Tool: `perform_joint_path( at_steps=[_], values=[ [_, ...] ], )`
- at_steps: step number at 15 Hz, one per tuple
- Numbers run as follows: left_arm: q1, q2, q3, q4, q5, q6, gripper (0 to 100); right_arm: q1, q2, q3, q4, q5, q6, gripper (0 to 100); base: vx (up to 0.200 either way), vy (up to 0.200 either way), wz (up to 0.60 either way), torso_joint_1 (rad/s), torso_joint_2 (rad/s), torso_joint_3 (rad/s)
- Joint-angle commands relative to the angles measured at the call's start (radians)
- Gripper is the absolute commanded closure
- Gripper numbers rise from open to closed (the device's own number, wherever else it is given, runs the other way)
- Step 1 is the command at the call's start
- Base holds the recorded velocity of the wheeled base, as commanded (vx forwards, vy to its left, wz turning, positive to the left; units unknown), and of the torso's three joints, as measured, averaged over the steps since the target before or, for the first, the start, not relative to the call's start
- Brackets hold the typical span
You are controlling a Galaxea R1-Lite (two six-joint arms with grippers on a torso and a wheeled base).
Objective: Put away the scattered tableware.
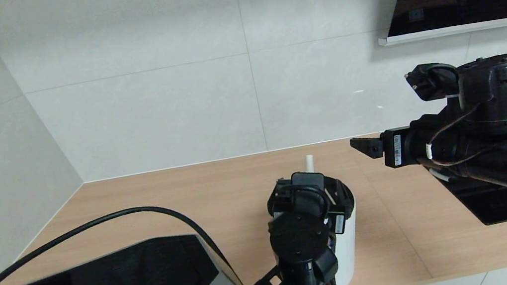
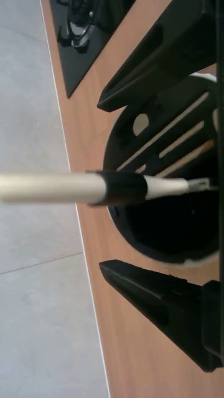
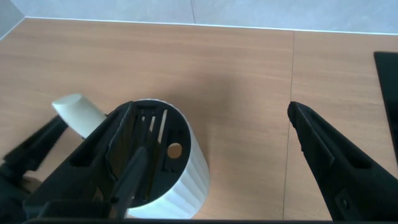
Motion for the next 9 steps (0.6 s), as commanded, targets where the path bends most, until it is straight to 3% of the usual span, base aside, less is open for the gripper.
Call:
perform_joint_path(
  at_steps=[1, 5, 7, 9],
  values=[
    [0.001, -0.057, 0.047, -0.001, -0.016, 0.0, 0, 0.0, -0.001, 0.001, -0.001, 0.0, 0.0, 0, 0.0, 0.0, 0.0, 0.0, 0.0, 0.0],
    [0.006, -0.278, 0.172, 0.0, -0.078, -0.003, 0, 0.0, -0.016, 0.001, -0.001, 0.0, 0.0, 0, 0.0, 0.0, 0.0, 0.0, 0.0, 0.0],
    [0.024, -0.403, 0.258, 0.008, -0.196, -0.021, 0, -0.001, -0.033, 0.003, -0.001, -0.005, -0.002, 0, 0.0, 0.0, 0.0, 0.0, 0.0, 0.0],
    [0.035, -0.562, 0.341, 0.022, -0.319, -0.009, 0, -0.03, -0.084, 0.009, 0.001, 0.0, -0.006, 0, 0.0, 0.0, 0.0, 0.0, 0.0, 0.0]
  ],
)
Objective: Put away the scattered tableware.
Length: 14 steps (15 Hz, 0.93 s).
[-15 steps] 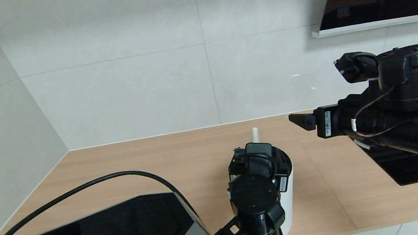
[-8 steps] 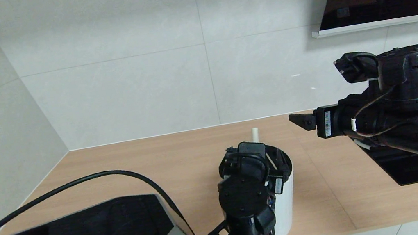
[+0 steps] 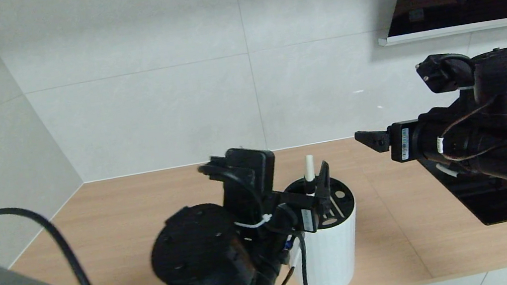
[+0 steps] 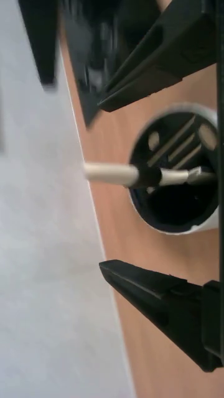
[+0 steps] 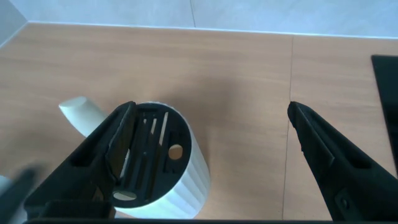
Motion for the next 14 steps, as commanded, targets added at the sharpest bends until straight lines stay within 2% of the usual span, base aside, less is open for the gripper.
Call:
perform_joint_path(
  at_steps=[1, 4, 5, 6, 7, 9, 11, 12, 13, 14],
  values=[
    [0.018, -0.271, 0.103, 0.034, -0.108, 0.013, 0, -0.019, -0.072, 0.005, 0.0, 0.001, -0.011, 0, 0.0, 0.0, 0.0, 0.0, 0.0, 0.0],
    [0.07, -0.455, 0.172, 0.129, -0.109, 0.011, 0, -0.025, -0.198, 0.017, 0.003, 0.001, -0.035, 0, 0.0, 0.0, 0.0, 0.0, 0.0, 0.0],
    [0.101, -0.518, 0.193, 0.161, -0.109, 0.011, 0, -0.025, -0.246, 0.065, 0.002, 0.001, -0.04, 0, 0.0, 0.0, 0.0, 0.0, 0.0, 0.0],
    [0.142, -0.598, 0.208, 0.211, -0.109, 0.011, 0, -0.025, -0.313, 0.121, 0.002, 0.0, -0.046, 0, 0.0, 0.0, 0.0, 0.0, 0.0, 0.0],
    [0.213, -0.684, 0.211, 0.285, -0.109, 0.011, 0, -0.026, -0.388, 0.183, 0.002, 0.0, -0.047, 0, 0.0, 0.0, 0.0, 0.0, 0.0, 0.0],
    [0.336, -0.894, 0.211, 0.503, -0.111, 0.011, 0, -0.026, -0.579, 0.292, 0.006, 0.0, -0.055, 0, 0.0, 0.0, 0.0, 0.0, 0.0, 0.0],
    [0.4, -1.149, 0.211, 0.787, -0.112, 0.013, 0, -0.043, -0.77, 0.387, 0.017, 0.001, -0.086, 0, 0.0, 0.0, 0.0, 0.0, 0.0, 0.0],
    [0.437, -1.224, 0.208, 0.885, -0.115, 0.013, 0, -0.077, -0.818, 0.413, 0.017, 0.003, -0.101, 0, 0.0, 0.0, 0.0, 0.0, 0.0, 0.0],
    [0.532, -1.394, 0.19, 1.103, -0.148, 0.013, 0, -0.189, -0.913, 0.462, 0.017, 0.012, -0.112, 0, 0.0, 0.0, 0.0, 0.0, 0.0, 0.0],
    [0.569, -1.446, 0.176, 1.167, -0.169, 0.013, 0, -0.22, -0.95, 0.47, 0.019, 0.029, -0.115, 0, 0.0, 0.0, 0.0, 0.0, 0.0, 0.0]
  ],
)
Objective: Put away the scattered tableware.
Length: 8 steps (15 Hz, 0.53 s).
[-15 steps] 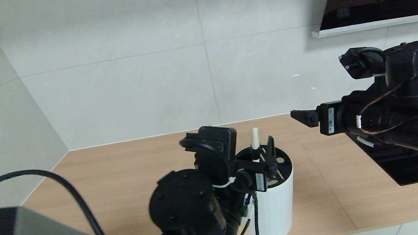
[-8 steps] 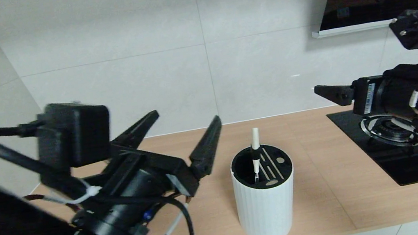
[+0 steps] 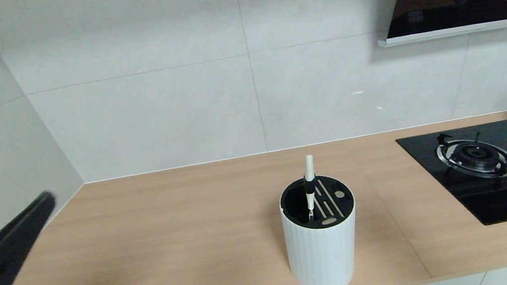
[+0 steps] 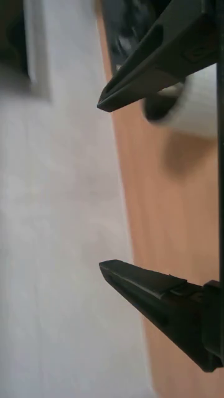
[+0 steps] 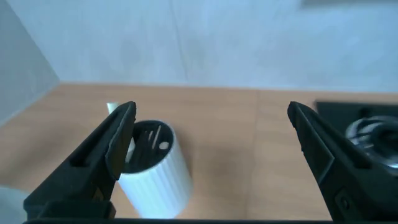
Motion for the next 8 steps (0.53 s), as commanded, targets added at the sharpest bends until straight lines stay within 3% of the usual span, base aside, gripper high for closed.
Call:
perform_joint_path(
  at_steps=[1, 2, 4, 6, 8],
  values=[
    [0.228, -0.458, -0.068, 0.4, -0.093, 0.001, 0, -0.173, -0.303, 0.094, 0.021, 0.055, -0.021, 0, 0.0, 0.0, 0.0, 0.0, 0.0, 0.0],
    [0.262, -0.54, -0.128, 0.526, -0.127, 0.001, 0, -0.234, -0.373, 0.085, 0.081, 0.061, -0.024, 0, 0.0, 0.0, 0.0, 0.0, 0.0, 0.0],
    [0.292, -0.639, -0.187, 0.684, -0.131, 0.001, 0, -0.308, -0.481, 0.078, 0.172, 0.065, -0.055, 0, 0.0, 0.0, 0.0, 0.0, 0.0, 0.0],
    [0.328, -0.711, -0.189, 0.758, -0.122, 0.0, 0, -0.337, -0.64, 0.088, 0.324, 0.076, -0.13, 0, 0.0, 0.0, 0.0, 0.0, 0.0, 0.0],
    [0.371, -0.71, -0.189, 0.752, -0.067, -0.03, 0, -0.345, -0.749, 0.083, 0.449, 0.099, -0.162, 0, 0.0, 0.0, 0.0, 0.0, 0.0, 0.0]
  ],
)
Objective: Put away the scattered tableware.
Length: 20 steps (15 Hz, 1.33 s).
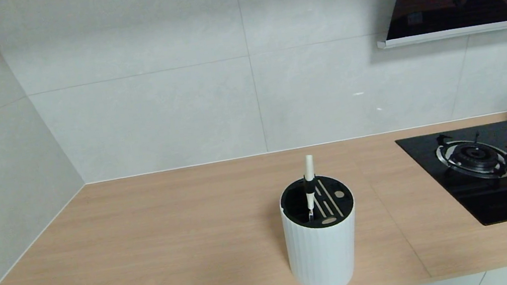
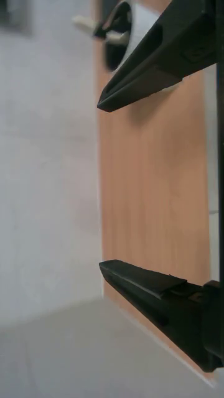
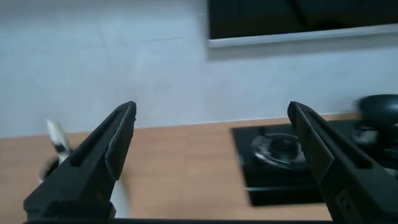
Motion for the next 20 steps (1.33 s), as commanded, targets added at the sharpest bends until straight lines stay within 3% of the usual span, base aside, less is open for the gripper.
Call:
perform_joint_path(
  at_steps=[1, 3, 4, 6, 8, 10, 11, 12, 14, 16, 20],
  values=[
    [0.072, -0.066, 0.012, 0.008, 0.011, -0.02, 0, -0.057, -0.192, 0.003, 0.103, 0.012, -0.036, 0, 0.0, 0.0, 0.0, 0.0, 0.0, 0.0],
    [0.152, -0.074, 0.075, -0.007, 0.011, -0.023, 0, -0.113, -0.239, 0.015, 0.116, 0.051, -0.039, 0, 0.0, 0.0, 0.0, 0.0, 0.0, 0.0],
    [0.201, -0.12, 0.099, -0.002, -0.023, -0.019, 0, -0.134, -0.276, 0.038, 0.128, 0.058, -0.039, 0, 0.0, 0.0, 0.0, 0.0, 0.0, 0.0],
    [0.218, -0.164, 0.211, 0.001, -0.147, 0.006, 0, -0.139, -0.287, 0.124, 0.131, 0.046, -0.033, 0, 0.0, 0.0, 0.0, 0.0, 0.0, 0.0],
    [0.218, -0.164, 0.302, -0.022, -0.149, -0.002, 0, -0.139, -0.287, 0.243, 0.122, 0.048, -0.031, 0, 0.0, 0.0, 0.0, 0.0, 0.0, 0.0],
    [0.218, -0.164, 0.454, -0.144, -0.15, -0.012, 0, -0.139, -0.287, 0.394, 0.08, 0.051, -0.031, 0, 0.0, 0.0, 0.0, 0.0, 0.0, 0.0],
    [0.218, -0.164, 0.486, -0.185, -0.154, -0.012, 0, -0.139, -0.287, 0.394, 0.08, 0.054, -0.03, 0, 0.0, 0.0, 0.0, 0.0, 0.0, 0.0],
    [0.218, -0.164, 0.601, -0.303, -0.18, -0.005, 0, -0.139, -0.287, 0.394, 0.093, 0.06, -0.024, 0, 0.0, 0.0, 0.0, 0.0, 0.0, 0.0],
    [0.218, -0.164, 0.601, -0.225, -0.226, -0.022, 0, -0.139, -0.287, 0.389, 0.163, 0.095, -0.024, 0, 0.0, 0.0, 0.0, 0.0, 0.0, 0.0],
    [0.218, -0.163, 0.601, -0.217, -0.27, -0.02, 0, -0.139, -0.287, 0.392, 0.146, 0.1, 0.015, 0, 0.0, 0.0, 0.0, 0.0, 0.0, 0.0],
    [0.218, -0.163, 0.601, -0.214, -0.27, -0.034, 0, -0.139, -0.287, 0.392, 0.146, 0.1, 0.016, 0, 0.0, 0.0, 0.0, 0.0, 0.0, 0.0]
  ],
)
